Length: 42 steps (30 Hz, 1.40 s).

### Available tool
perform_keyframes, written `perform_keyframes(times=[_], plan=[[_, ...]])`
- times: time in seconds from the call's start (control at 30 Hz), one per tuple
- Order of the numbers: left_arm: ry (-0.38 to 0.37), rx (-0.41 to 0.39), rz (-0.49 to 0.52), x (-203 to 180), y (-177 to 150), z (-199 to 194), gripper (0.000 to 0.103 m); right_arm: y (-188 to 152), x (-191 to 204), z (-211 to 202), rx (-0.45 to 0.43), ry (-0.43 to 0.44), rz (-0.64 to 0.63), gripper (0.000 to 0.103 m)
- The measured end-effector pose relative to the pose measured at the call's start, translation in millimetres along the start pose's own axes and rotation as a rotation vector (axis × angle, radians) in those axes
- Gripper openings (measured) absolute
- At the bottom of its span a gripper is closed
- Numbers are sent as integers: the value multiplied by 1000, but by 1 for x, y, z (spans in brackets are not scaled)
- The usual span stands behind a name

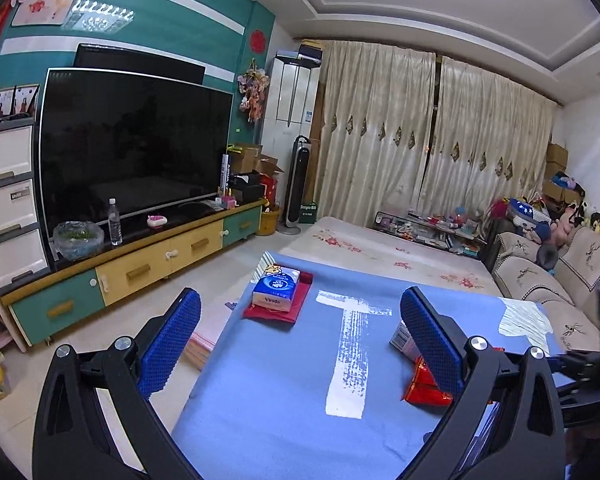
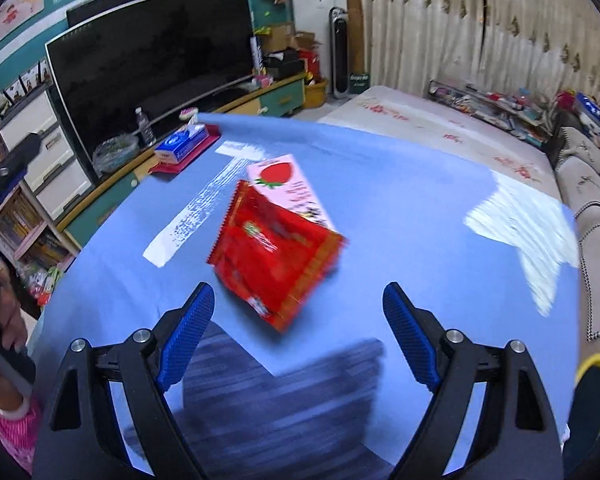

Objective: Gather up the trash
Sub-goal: 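Grasp the red snack packet with the right gripper, then carry the red packet with the right gripper over the bin, then open the right gripper over the bin while the left gripper grasps the pink strawberry milk carton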

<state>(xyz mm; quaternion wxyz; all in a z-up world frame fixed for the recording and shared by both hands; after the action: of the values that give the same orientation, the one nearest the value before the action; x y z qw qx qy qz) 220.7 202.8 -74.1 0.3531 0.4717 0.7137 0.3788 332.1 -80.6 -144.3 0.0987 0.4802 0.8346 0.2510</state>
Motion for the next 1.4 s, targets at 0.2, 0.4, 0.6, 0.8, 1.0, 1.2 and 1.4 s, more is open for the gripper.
perform_keyframes(times=[0.2,0.4,0.6,0.8,1.0,1.2,1.4], plan=[[-21,24,5,-7,-4,6,98,2,4,13,44,21,30,43],[-23,27,21,-12,-8,6,98,-5,6,-11,-14,79,31,11],[-27,38,45,-20,-12,11,98,-27,-19,-57,-94,58,74,10],[-41,84,97,-42,-22,25,98,-69,-100,-98,-152,-92,224,10],[-68,130,146,-70,-29,33,98,-131,-206,-132,-170,-258,438,10],[-101,160,200,-110,-30,32,98,-195,-289,-147,-149,-367,608,10],[-134,235,214,-153,-33,45,98,-235,-340,-141,-128,-410,703,10]])
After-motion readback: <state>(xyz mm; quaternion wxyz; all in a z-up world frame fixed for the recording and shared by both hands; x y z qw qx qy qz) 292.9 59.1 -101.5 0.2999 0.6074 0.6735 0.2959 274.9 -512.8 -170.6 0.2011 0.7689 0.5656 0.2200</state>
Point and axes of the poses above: each gripper's, at about its wrist camera, not at the fingertips, and z roughly the way its jaws point, x to its left, y to its top, the point moved 6 cm from there along z, roughly the way its jaws point, and after that the axes turned 8 degrees about x, right-handed, at the moved point
